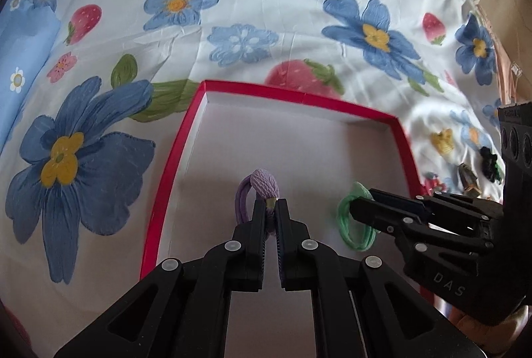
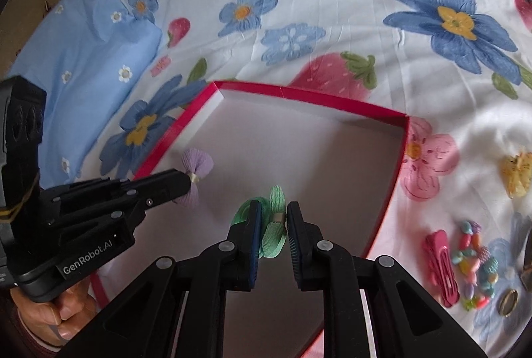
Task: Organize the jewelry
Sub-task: 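Carry the purple bow and green bow into the red box and open both grippers, then move the left gripper to the silver chain and grasp it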
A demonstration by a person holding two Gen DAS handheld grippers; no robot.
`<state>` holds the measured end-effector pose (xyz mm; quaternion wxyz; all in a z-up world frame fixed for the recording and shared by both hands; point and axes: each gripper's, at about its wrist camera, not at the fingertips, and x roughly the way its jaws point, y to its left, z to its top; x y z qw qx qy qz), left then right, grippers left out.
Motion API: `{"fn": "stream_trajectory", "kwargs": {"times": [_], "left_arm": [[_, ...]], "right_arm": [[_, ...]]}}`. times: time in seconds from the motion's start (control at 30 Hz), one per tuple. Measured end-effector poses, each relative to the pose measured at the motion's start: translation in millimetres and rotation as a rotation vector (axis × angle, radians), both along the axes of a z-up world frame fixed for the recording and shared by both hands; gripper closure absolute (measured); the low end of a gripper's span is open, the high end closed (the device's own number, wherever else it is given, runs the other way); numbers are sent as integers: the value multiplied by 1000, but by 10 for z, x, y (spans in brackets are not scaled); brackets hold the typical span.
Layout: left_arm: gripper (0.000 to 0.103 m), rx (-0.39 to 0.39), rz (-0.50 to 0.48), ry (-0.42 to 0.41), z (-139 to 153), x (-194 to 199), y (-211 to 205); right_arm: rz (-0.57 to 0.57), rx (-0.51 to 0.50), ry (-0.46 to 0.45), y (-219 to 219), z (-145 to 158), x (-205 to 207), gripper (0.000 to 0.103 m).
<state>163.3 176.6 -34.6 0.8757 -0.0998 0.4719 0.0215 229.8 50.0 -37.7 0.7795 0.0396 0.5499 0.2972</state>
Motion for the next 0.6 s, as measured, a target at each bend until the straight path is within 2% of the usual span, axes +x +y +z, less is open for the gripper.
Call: {"fn": "stream_trajectory", "kwargs": {"times": [0.13, 0.17, 0.2, 0.23, 0.27, 0.37, 0.5, 0.6], "left_arm": [[90, 12, 4, 19, -58, 47, -11], [81, 13, 6, 18, -53, 52, -9], [70, 18, 9, 13, -41, 37, -4], [65, 25, 14, 7, -19, 22, -3], [63, 33, 16, -2, 9, -9, -9], [62, 46, 22, -16, 81, -97, -29], [51, 43, 27, -44, 203, -296, -76], [51, 26, 32, -59, 286, -463, -125]], "right_arm": [[18, -25, 3, 70, -57, 10, 81], [22, -21, 3, 71, -46, 8, 79], [22, -14, 4, 63, -31, 8, 72], [21, -8, 2, 53, -10, 3, 65], [18, -3, -5, 37, 18, -5, 64], [4, 10, -16, -39, 109, -32, 64], [-20, 32, -34, -211, 267, -104, 64], [-44, 46, -47, -425, 400, -214, 64]]}}
